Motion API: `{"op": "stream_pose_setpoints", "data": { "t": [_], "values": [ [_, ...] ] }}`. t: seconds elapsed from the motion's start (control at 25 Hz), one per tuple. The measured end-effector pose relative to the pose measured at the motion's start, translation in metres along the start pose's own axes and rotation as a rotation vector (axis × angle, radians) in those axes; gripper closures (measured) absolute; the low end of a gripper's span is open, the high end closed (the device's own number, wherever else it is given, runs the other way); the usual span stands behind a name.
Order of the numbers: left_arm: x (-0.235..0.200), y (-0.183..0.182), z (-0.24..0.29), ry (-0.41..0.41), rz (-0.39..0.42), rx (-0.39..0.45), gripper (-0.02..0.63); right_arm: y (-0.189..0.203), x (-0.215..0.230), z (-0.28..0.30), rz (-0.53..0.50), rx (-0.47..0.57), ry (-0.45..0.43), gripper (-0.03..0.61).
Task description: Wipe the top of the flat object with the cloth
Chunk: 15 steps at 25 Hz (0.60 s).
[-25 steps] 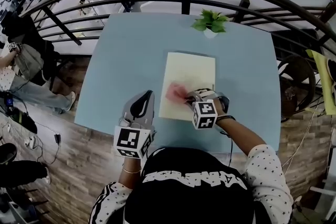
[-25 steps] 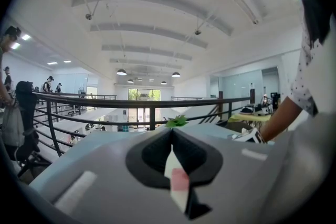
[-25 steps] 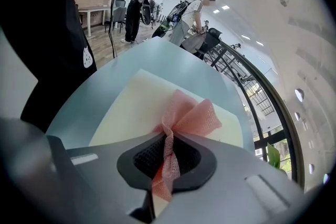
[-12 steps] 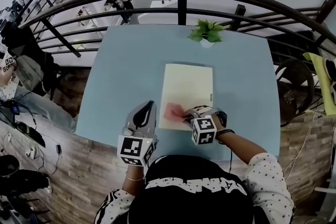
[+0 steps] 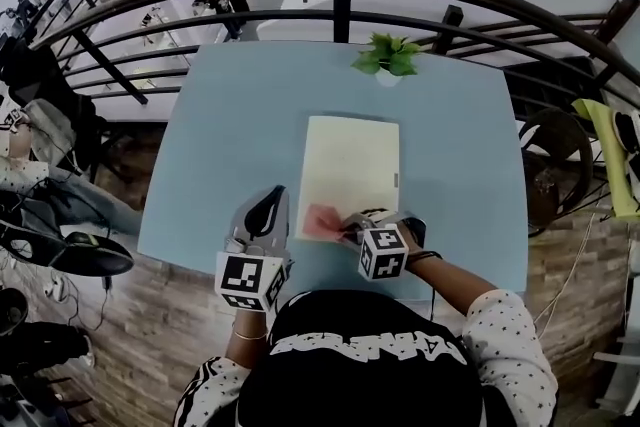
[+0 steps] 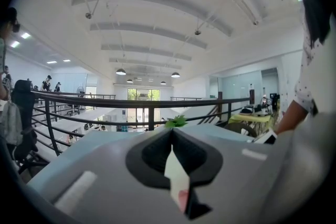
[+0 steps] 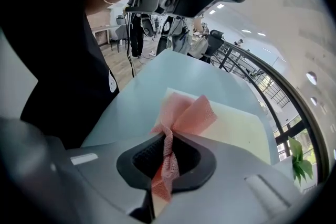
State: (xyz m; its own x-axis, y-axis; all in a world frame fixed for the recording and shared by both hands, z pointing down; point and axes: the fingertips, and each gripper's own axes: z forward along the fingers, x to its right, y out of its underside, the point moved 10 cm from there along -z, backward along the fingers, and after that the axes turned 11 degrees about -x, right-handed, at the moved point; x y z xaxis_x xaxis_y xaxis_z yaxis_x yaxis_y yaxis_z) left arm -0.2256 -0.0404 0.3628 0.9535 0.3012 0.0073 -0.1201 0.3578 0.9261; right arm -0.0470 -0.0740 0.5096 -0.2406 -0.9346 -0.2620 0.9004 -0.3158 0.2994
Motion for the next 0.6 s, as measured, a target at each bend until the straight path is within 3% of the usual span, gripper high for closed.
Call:
{"op": "stream_pose_setpoints", "data": {
  "t": [0.6],
  "values": [
    [0.0014,0.0008,0.0067,0.003,0.001,-0.008,0.614,0.0012,-0.0039,0.0006,0.020,0.045,-0.065,0.560]
  ]
}}
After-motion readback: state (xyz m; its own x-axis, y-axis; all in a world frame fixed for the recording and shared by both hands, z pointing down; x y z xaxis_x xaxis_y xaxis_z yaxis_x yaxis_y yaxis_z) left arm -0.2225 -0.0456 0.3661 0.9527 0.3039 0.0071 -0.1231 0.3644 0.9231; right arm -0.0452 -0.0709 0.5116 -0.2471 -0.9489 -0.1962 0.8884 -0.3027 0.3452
